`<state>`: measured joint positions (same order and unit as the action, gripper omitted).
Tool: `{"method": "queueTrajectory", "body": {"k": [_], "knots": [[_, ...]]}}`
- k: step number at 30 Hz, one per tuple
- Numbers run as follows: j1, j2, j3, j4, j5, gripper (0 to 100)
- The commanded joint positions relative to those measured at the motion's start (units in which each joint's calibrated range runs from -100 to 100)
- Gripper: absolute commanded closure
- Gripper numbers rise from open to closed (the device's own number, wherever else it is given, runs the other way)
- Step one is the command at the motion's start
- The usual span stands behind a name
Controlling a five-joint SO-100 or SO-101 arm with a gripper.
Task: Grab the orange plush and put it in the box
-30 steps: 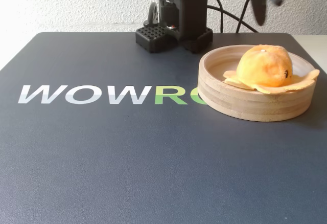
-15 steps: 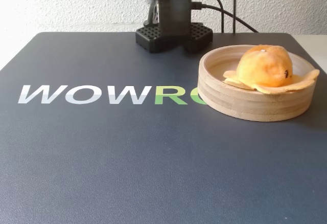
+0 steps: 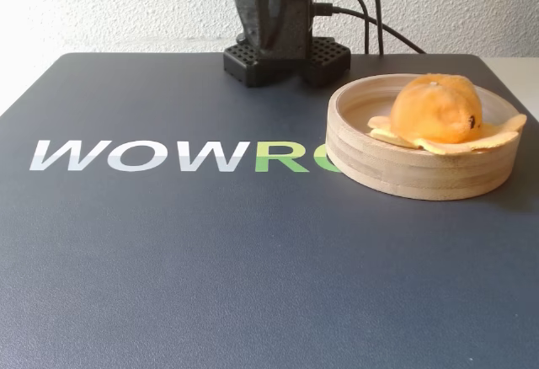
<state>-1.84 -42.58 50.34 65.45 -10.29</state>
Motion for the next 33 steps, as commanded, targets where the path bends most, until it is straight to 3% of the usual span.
{"method": "queueTrajectory", "body": {"k": [1, 33], "knots": [[-0.2, -1.1, 0.0, -0.7, 0.1, 99], [0.0, -1.5, 1.8, -0.7, -0.3, 99]]}}
